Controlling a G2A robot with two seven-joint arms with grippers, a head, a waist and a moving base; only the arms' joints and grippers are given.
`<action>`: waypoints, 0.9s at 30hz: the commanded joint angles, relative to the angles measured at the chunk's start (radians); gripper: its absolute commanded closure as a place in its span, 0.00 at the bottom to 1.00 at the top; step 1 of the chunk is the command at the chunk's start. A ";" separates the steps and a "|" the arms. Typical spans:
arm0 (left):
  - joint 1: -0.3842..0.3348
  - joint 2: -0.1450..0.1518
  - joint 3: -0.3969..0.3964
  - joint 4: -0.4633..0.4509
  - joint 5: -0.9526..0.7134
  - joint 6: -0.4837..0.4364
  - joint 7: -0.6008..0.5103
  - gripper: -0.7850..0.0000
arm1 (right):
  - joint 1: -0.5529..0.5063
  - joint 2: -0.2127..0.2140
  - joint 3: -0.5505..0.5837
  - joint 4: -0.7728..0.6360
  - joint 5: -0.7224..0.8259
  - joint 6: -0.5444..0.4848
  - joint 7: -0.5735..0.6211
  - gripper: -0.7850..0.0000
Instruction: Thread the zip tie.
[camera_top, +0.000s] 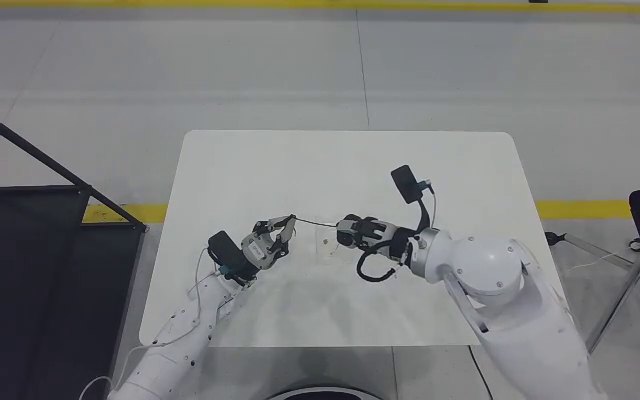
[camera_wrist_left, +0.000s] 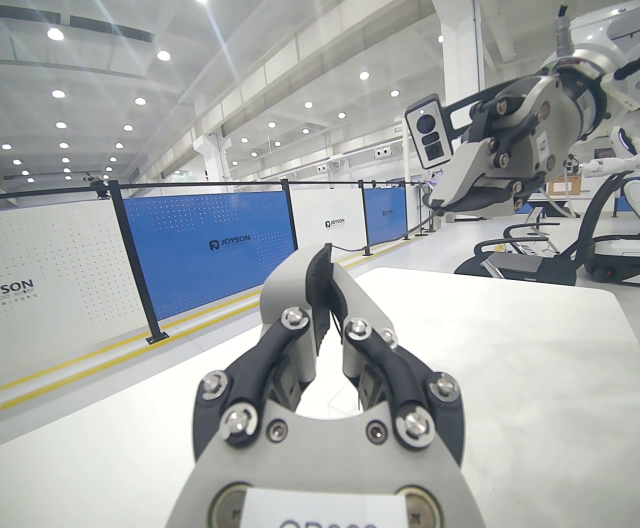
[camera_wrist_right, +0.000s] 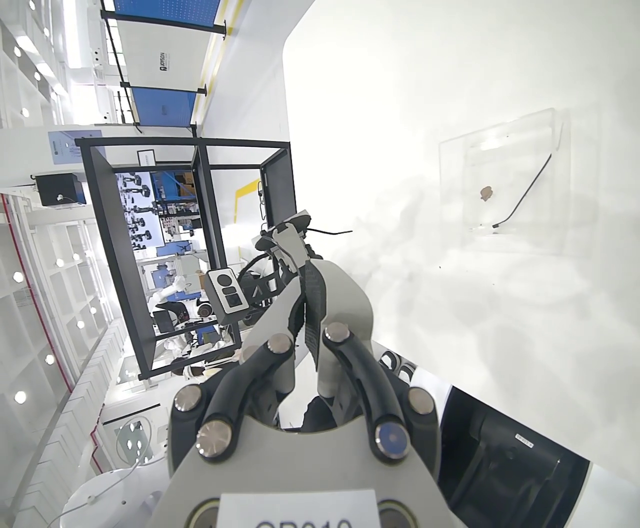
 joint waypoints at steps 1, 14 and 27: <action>0.000 0.000 0.000 0.000 0.000 0.000 0.000 1.00 | 0.001 0.000 -0.001 0.001 0.001 0.003 -0.001 1.00; 0.000 0.000 0.000 0.000 0.000 0.000 0.000 1.00 | 0.012 -0.001 -0.005 0.014 0.027 0.001 -0.016 1.00; 0.000 0.000 0.000 0.000 0.000 0.000 0.000 1.00 | 0.003 -0.010 -0.013 0.024 0.076 -0.036 -0.078 1.00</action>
